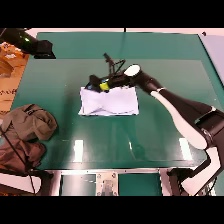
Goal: Fold the shirts.
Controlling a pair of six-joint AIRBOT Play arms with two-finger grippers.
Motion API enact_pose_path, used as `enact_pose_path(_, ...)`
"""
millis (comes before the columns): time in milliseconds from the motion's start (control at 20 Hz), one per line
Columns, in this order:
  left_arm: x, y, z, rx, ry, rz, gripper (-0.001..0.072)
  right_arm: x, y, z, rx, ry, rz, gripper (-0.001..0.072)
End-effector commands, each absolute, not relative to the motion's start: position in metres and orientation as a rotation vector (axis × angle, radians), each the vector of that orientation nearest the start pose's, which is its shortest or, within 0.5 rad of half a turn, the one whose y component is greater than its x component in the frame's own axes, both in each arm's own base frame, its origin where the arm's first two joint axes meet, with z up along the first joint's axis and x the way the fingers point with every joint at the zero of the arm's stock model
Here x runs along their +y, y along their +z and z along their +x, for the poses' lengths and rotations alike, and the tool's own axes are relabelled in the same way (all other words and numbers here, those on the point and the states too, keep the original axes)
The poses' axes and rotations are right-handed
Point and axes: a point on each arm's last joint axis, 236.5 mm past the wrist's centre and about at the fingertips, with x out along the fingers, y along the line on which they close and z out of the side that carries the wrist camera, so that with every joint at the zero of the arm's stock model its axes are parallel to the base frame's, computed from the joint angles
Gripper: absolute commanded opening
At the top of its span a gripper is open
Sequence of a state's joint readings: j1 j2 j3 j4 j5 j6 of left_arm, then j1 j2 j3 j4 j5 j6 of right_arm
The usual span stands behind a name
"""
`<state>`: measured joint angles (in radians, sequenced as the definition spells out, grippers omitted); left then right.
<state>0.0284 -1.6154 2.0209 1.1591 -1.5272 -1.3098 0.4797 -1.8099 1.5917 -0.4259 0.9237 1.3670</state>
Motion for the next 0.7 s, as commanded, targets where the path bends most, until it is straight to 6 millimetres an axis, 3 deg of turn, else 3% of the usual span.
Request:
enact_pose_path(0,-0.076,0.162,0.477,1.049,-0.463,-0.028,0.0026,0.347,0.063,0.444,1.199,0.891,0.759,0.0013)
enact_pose_path(100,-0.076,0.162,0.477,1.052,-0.463,-0.027,0.0026,0.289,0.058,0.453,1.242,0.807,0.732,0.0012)
enact_pose_path(300,-0.076,0.161,0.477,1.052,-0.462,-0.028,0.0026,0.162,0.021,0.453,1.287,0.519,0.687,0.0013)
enact_pose_path(450,-0.076,0.161,0.477,1.053,-0.461,-0.028,0.0026,0.097,-0.010,0.444,1.273,0.383,0.764,0.0039)
enact_pose_path(500,-0.076,0.161,0.477,1.053,-0.459,-0.032,0.0026,0.085,-0.026,0.435,1.301,0.347,0.800,0.0231)
enact_pose_path(550,-0.076,0.161,0.477,1.053,-0.459,-0.032,0.0026,0.078,-0.040,0.429,1.315,0.321,0.816,0.0468)
enact_pose_path(600,-0.076,0.162,0.477,1.053,-0.459,-0.032,0.0026,0.073,-0.054,0.426,1.316,0.299,0.815,0.0525)
enact_pose_path(650,-0.076,0.162,0.477,1.053,-0.459,-0.032,0.0026,0.071,-0.065,0.425,1.313,0.282,0.812,0.0525)
